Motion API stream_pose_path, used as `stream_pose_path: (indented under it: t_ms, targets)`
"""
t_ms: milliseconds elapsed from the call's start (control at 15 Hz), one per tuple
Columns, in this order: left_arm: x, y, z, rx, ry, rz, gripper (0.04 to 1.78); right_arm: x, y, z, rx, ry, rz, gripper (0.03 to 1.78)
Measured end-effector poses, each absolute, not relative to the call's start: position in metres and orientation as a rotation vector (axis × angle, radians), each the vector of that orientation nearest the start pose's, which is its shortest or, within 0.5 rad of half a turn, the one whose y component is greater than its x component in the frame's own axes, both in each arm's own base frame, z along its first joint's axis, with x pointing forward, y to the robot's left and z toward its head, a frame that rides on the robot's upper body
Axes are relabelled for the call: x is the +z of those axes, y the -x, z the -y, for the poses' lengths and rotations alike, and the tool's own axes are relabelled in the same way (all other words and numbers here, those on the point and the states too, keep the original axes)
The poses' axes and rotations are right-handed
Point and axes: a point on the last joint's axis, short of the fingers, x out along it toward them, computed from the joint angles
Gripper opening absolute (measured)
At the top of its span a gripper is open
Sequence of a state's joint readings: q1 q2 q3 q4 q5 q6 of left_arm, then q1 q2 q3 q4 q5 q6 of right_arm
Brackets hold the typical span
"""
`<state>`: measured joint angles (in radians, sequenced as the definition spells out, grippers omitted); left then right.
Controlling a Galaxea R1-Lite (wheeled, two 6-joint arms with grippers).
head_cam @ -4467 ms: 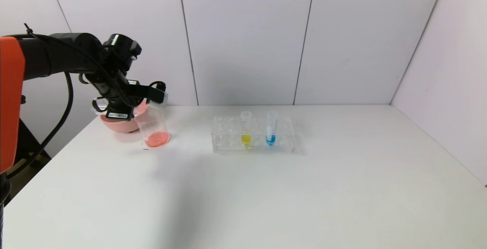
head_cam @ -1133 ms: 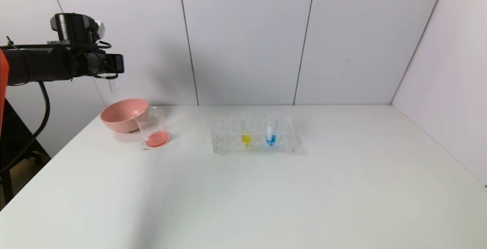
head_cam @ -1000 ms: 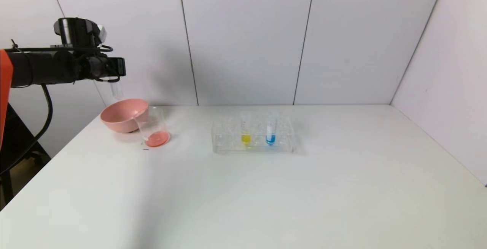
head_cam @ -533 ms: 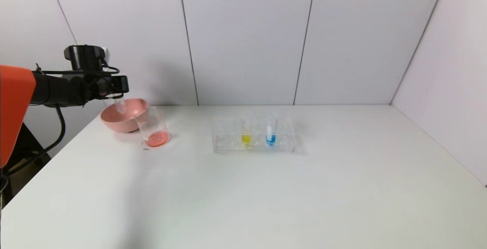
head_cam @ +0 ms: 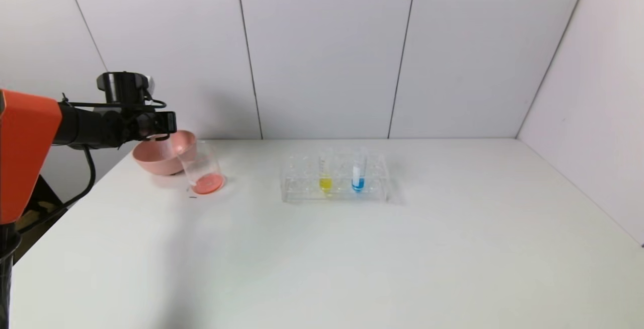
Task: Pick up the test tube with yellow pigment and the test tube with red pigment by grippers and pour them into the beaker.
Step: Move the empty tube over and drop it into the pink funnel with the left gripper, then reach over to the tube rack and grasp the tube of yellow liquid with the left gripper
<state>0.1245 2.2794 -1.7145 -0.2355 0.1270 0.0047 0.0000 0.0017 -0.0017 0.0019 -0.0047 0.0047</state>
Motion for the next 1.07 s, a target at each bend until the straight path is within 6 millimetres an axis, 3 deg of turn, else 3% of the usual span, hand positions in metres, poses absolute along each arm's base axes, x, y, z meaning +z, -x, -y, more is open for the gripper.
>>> stream_pose_path:
  t_ms: [267, 467, 800, 1067]
  targets:
    - [0.167, -0.476, -0.063, 0.247, -0.005, -0.326, 1.38, 0.076, 0.023, 0.0, -0.005, -0.005, -0.002, 1.7]
    - [0.177, -0.473, -0.062, 0.246, -0.005, -0.301, 1.69, 0.076, 0.023, 0.0, -0.005, -0.005, -0.002, 1.7]
    - [0.211, -0.449, -0.053, 0.234, -0.002, -0.251, 1.77, 0.076, 0.023, 0.0, -0.005, -0.005, -0.002, 1.7]
    - [0.239, -0.42, -0.027, 0.158, 0.053, -0.201, 1.76, 0.076, 0.023, 0.0, -0.004, -0.005, -0.002, 1.7]
